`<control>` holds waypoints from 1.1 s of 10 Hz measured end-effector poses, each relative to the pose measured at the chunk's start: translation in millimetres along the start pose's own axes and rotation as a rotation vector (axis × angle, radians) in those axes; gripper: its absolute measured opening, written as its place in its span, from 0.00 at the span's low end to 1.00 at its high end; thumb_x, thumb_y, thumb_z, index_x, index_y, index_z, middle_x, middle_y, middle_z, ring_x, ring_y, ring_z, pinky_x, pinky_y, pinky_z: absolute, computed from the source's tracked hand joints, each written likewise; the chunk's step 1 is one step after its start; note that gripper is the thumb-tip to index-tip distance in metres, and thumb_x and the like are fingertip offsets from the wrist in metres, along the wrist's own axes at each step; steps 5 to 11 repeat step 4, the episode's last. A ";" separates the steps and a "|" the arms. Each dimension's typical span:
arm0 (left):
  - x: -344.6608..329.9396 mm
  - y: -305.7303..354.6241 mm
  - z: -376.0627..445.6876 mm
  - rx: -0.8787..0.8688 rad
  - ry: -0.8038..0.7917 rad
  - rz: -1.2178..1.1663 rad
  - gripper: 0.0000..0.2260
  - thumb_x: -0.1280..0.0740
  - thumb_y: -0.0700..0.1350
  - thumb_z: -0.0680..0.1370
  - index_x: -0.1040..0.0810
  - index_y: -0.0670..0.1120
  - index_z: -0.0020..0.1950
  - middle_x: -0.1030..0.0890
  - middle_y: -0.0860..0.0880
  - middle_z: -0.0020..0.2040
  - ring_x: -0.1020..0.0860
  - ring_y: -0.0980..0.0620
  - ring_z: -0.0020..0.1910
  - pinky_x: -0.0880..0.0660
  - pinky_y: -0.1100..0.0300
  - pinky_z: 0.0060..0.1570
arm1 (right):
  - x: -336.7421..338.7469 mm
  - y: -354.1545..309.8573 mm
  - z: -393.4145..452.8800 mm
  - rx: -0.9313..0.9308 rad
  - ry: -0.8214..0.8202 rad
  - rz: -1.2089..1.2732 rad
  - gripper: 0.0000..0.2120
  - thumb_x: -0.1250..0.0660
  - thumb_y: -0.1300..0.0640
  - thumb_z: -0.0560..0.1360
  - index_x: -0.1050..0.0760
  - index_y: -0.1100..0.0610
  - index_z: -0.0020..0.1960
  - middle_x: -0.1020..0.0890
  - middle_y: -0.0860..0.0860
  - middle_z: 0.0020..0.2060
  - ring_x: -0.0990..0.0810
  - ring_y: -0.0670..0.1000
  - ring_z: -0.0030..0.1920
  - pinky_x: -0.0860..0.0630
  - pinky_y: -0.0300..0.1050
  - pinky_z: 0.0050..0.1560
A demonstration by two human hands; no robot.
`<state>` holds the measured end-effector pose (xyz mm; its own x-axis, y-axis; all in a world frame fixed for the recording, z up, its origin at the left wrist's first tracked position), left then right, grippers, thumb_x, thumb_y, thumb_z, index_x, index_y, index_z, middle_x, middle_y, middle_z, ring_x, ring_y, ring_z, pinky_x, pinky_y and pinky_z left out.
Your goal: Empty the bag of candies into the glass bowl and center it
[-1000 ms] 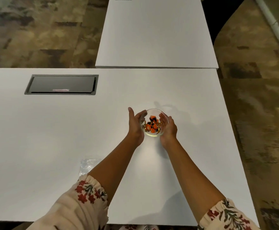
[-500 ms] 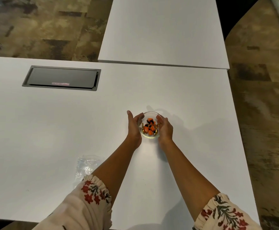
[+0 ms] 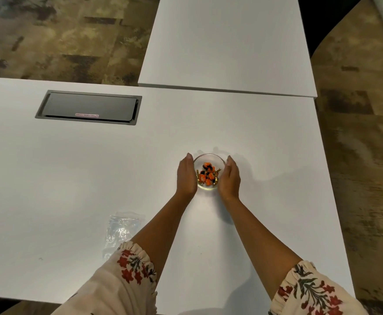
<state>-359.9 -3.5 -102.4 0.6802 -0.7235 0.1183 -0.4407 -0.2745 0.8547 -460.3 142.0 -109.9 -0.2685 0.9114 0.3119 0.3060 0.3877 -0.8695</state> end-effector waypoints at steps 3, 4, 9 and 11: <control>14.2 55.2 -29.0 -0.667 0.058 0.944 0.28 0.48 0.56 0.85 0.44 0.46 0.83 0.44 0.48 0.83 0.52 0.48 0.84 0.56 0.50 0.82 | 3.9 -52.6 -32.4 0.557 0.038 -0.636 0.27 0.50 0.47 0.84 0.46 0.56 0.80 0.42 0.52 0.80 0.47 0.51 0.80 0.52 0.46 0.79; 4.5 79.6 -53.0 -0.906 0.052 1.101 0.29 0.51 0.58 0.84 0.46 0.48 0.83 0.47 0.48 0.84 0.54 0.48 0.84 0.55 0.46 0.82 | -2.8 -73.4 -49.2 0.739 0.022 -0.787 0.29 0.47 0.47 0.84 0.48 0.56 0.81 0.45 0.53 0.80 0.50 0.51 0.81 0.55 0.47 0.79; 4.5 79.6 -53.0 -0.906 0.052 1.101 0.29 0.51 0.58 0.84 0.46 0.48 0.83 0.47 0.48 0.84 0.54 0.48 0.84 0.55 0.46 0.82 | -2.8 -73.4 -49.2 0.739 0.022 -0.787 0.29 0.47 0.47 0.84 0.48 0.56 0.81 0.45 0.53 0.80 0.50 0.51 0.81 0.55 0.47 0.79; 4.5 79.6 -53.0 -0.906 0.052 1.101 0.29 0.51 0.58 0.84 0.46 0.48 0.83 0.47 0.48 0.84 0.54 0.48 0.84 0.55 0.46 0.82 | -2.8 -73.4 -49.2 0.739 0.022 -0.787 0.29 0.47 0.47 0.84 0.48 0.56 0.81 0.45 0.53 0.80 0.50 0.51 0.81 0.55 0.47 0.79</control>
Point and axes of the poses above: each hand's wrist, its own z-axis towards the middle knuckle, its own x-axis out of the back of the hand, y = z × x, the point moved 10 cm from there along z, towards the middle knuckle
